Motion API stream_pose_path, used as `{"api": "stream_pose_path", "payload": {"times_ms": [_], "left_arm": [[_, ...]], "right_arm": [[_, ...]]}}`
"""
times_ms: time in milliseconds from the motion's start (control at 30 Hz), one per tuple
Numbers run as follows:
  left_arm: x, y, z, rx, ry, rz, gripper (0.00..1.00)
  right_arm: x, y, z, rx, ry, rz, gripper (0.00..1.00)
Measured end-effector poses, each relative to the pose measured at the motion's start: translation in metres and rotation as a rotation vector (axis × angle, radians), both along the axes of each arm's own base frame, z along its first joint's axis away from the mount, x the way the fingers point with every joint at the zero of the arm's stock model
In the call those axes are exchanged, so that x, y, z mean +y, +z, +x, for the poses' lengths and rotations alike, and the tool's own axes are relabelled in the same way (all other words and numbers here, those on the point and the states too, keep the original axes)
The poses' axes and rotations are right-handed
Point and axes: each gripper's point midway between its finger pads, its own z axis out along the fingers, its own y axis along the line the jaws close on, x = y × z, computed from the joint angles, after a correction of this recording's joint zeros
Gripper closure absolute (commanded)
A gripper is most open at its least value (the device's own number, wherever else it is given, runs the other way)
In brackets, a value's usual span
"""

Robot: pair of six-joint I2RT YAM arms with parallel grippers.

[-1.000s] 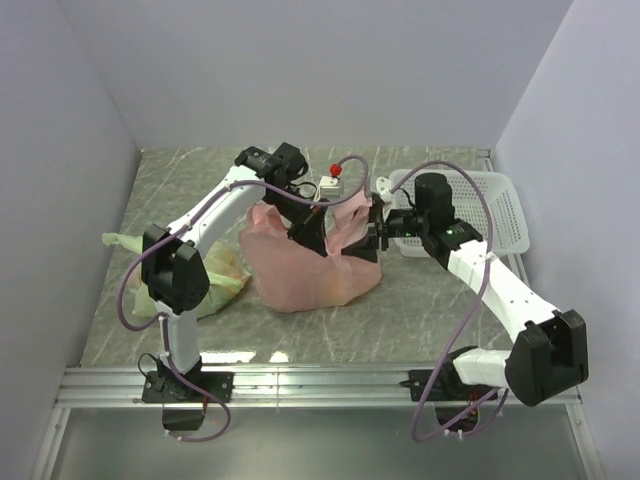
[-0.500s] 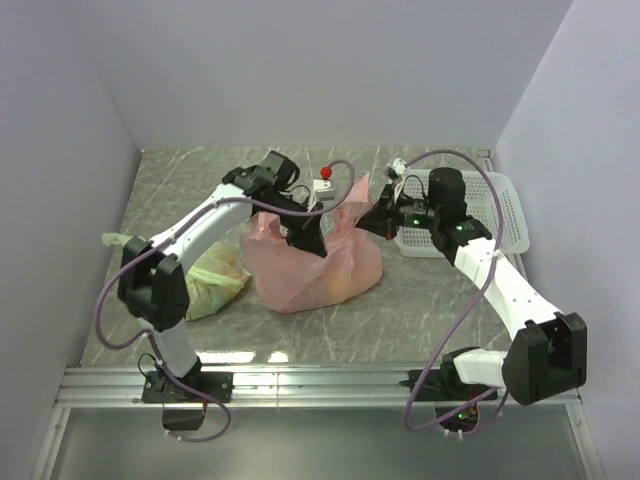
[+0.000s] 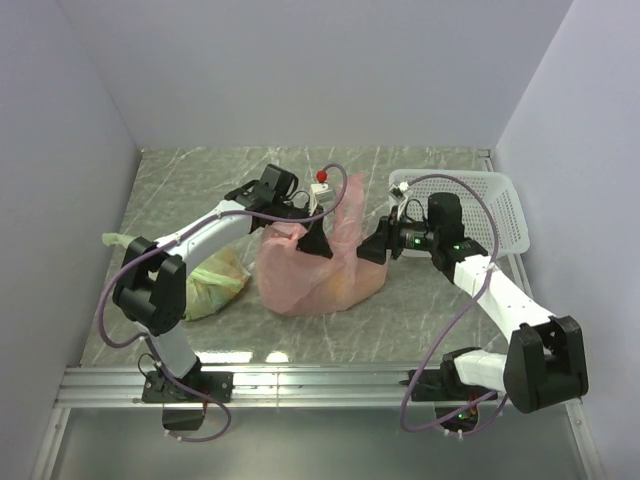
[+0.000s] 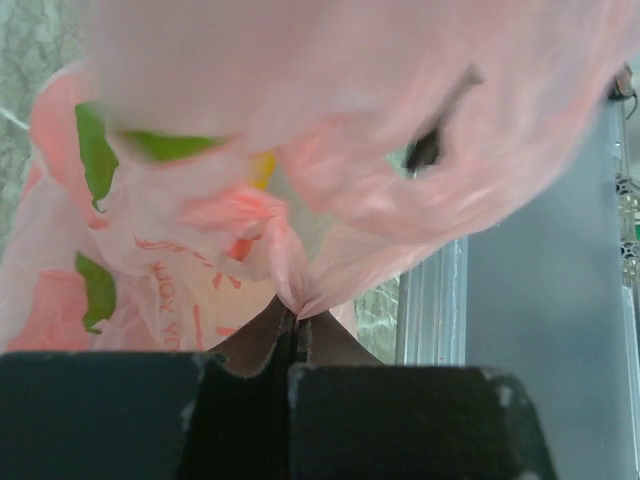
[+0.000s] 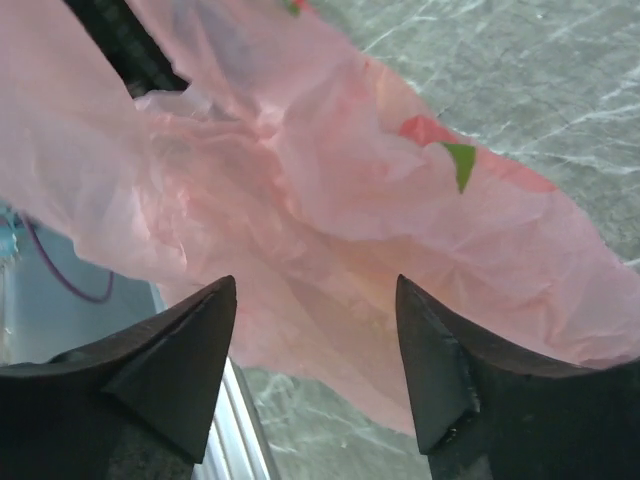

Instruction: Place the fake fruits into the plastic bag and tie a complex knot

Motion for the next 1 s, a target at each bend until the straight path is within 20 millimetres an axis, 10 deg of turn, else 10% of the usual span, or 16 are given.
{"api": "stream_pose_path", "payload": {"times_ms": [633, 1000], "left_arm": [[-0.008, 0.006, -0.002, 0.0, -0.115, -0.056, 0.94], [-0.006, 0.015, -0.003, -0.028, -0.141, -0.059, 0.94]], "right_arm": [[0.015, 0.013, -0.008, -0.304, 0.242, 0.017, 0.12], [-0.01, 0.015, -0.015, -0.493, 0.389, -0.133, 0.02]]}}
